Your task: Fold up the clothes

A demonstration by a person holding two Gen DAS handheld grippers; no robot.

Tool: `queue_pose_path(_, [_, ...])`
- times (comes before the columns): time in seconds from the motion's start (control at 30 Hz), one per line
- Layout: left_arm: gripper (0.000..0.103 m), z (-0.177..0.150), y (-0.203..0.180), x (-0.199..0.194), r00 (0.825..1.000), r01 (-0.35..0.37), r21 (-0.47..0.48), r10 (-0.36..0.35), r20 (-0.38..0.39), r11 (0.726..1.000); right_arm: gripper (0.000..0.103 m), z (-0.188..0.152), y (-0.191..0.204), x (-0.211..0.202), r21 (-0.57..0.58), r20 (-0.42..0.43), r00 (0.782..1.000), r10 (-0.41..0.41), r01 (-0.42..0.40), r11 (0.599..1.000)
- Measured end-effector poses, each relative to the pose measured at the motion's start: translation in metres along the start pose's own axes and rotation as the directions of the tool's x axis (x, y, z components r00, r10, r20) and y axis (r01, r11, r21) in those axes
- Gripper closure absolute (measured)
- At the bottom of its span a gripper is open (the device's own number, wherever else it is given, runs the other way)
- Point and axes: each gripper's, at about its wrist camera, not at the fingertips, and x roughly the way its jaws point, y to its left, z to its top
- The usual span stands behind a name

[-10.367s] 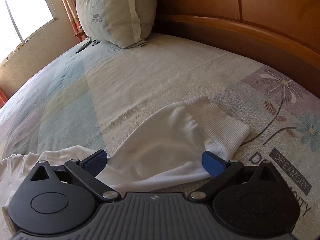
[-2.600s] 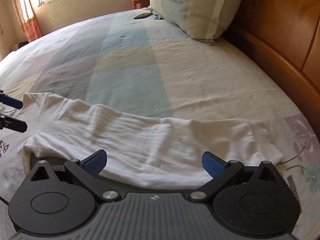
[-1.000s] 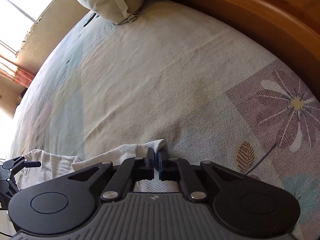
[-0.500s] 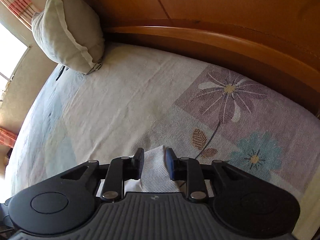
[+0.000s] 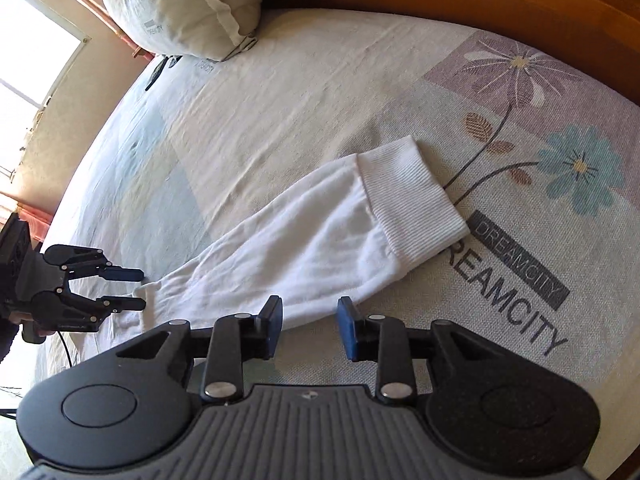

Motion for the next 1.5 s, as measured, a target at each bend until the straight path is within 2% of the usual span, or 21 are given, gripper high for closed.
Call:
queue_pose_path(0.07, [0.084, 0.004, -0.002, 0.004, 0.999, 0.030, 0.018, -0.030, -0.025, 0.999, 0.065, -0.002, 0.001, -0.002, -0.005, -0.002, 1.000, 0.000, 0.000, 1.000])
queue_pose_path(0.1, [0.100, 0.006, -0.003, 0.006, 0.998, 0.045, 0.027, -0.044, -0.038, 0.999, 0.064, -0.003, 0.001, -0.002, -0.012, -0.004, 1.000, -0.004, 0.004, 1.000])
queue_pose_path(0.13, [0.102, 0.007, -0.004, 0.005, 0.999, 0.040, 0.024, -0.039, -0.036, 0.999, 0.064, -0.004, 0.001, -0.003, -0.015, -0.006, 1.000, -0.009, 0.009, 1.000])
queue_pose_path(0.2, [0.103, 0.009, -0.006, 0.003, 0.999, 0.024, 0.015, -0.023, -0.027, 1.000, 0.064, -0.006, 0.001, -0.003, -0.015, -0.009, 1.000, -0.017, 0.017, 1.000])
queue_pose_path(0.3, [0.103, 0.015, 0.004, -0.005, 1.000, -0.001, -0.051, 0.001, 0.004, 0.999, 0.063, -0.010, 0.000, -0.004, -0.010, -0.005, 1.000, -0.023, 0.023, 1.000])
queue_pose_path(0.37, [0.103, 0.015, 0.011, -0.004, 0.999, -0.049, -0.083, 0.050, 0.011, 0.995, 0.063, -0.013, 0.000, -0.005, -0.009, -0.006, 1.000, -0.020, 0.020, 1.000])
queue_pose_path(0.43, [0.103, 0.015, 0.022, 0.003, 0.995, -0.102, -0.120, 0.101, -0.015, 0.988, 0.063, -0.016, 0.000, -0.005, -0.009, -0.008, 1.000, -0.019, 0.019, 1.000])
queue_pose_path(0.53, [0.103, 0.012, 0.033, -0.007, 0.993, -0.112, -0.175, 0.115, 0.009, 0.978, 0.063, -0.017, 0.002, -0.005, -0.020, -0.011, 1.000, -0.023, 0.023, 1.000])
queue_pose_path(0.63, [0.097, 0.008, 0.037, -0.023, 0.993, -0.076, -0.219, 0.093, 0.067, 0.973, 0.061, -0.014, 0.011, -0.010, -0.085, -0.004, 1.000, -0.027, 0.026, 0.996])
queue_pose_path(0.77, [0.083, -0.006, 0.037, -0.033, 0.995, -0.087, -0.185, 0.094, 0.031, 0.979, 0.054, 0.001, 0.035, -0.011, -0.251, 0.000, 1.000, -0.019, 0.019, 0.968])
queue_pose_path(0.87, [0.081, -0.020, 0.033, -0.036, 0.995, -0.104, -0.128, 0.101, -0.025, 0.986, 0.052, 0.020, 0.067, 0.005, -0.442, -0.032, 0.999, -0.022, 0.006, 0.897])
queue_pose_path(0.9, [0.080, -0.024, 0.033, -0.036, 0.995, -0.101, -0.123, 0.098, -0.034, 0.987, 0.052, 0.026, 0.078, 0.013, -0.503, -0.050, 0.999, -0.018, -0.009, 0.864])
queue_pose_path(0.97, [0.072, -0.032, 0.033, -0.038, 0.995, -0.094, -0.118, 0.089, -0.049, 0.988, 0.052, 0.037, 0.098, 0.032, -0.610, -0.097, 0.995, -0.013, -0.049, 0.791])
queue_pose_path(1.03, [0.061, -0.036, 0.033, -0.036, 0.995, -0.091, -0.097, 0.086, -0.055, 0.991, 0.052, 0.047, 0.117, 0.052, -0.694, -0.156, 0.988, -0.018, -0.097, 0.713])
queue_pose_path(1.1, [0.061, -0.039, 0.034, -0.033, 0.995, -0.084, -0.067, 0.080, -0.062, 0.994, 0.052, 0.053, 0.131, 0.072, -0.752, -0.202, 0.979, -0.030, -0.136, 0.645])
queue_pose_path(1.17, [0.062, -0.040, 0.034, -0.029, 0.995, -0.075, -0.042, 0.072, -0.067, 0.996, 0.052, 0.060, 0.141, 0.090, -0.786, -0.249, 0.967, -0.044, -0.176, 0.593])
queue_pose_path(1.27, [0.062, -0.044, 0.032, -0.020, 0.993, -0.073, 0.001, 0.073, -0.090, 0.997, 0.052, 0.064, 0.149, 0.113, -0.820, -0.294, 0.952, -0.084, -0.206, 0.534])
queue_pose_path(1.4, [0.065, -0.047, 0.030, -0.019, 0.994, -0.083, -0.014, 0.081, -0.071, 0.996, 0.052, 0.054, 0.156, 0.126, -0.867, -0.320, 0.938, -0.136, -0.231, 0.442])
queue_pose_path(1.47, [0.078, -0.047, 0.023, -0.019, 0.994, -0.086, 0.000, 0.086, -0.063, 0.996, 0.057, 0.048, 0.160, 0.125, -0.886, -0.304, 0.940, -0.154, -0.220, 0.408])
queue_pose_path(1.5, [0.087, -0.048, 0.019, -0.019, 0.994, -0.088, 0.008, 0.088, -0.059, 0.996, 0.065, 0.045, 0.162, 0.125, -0.895, -0.296, 0.941, -0.163, -0.214, 0.392])
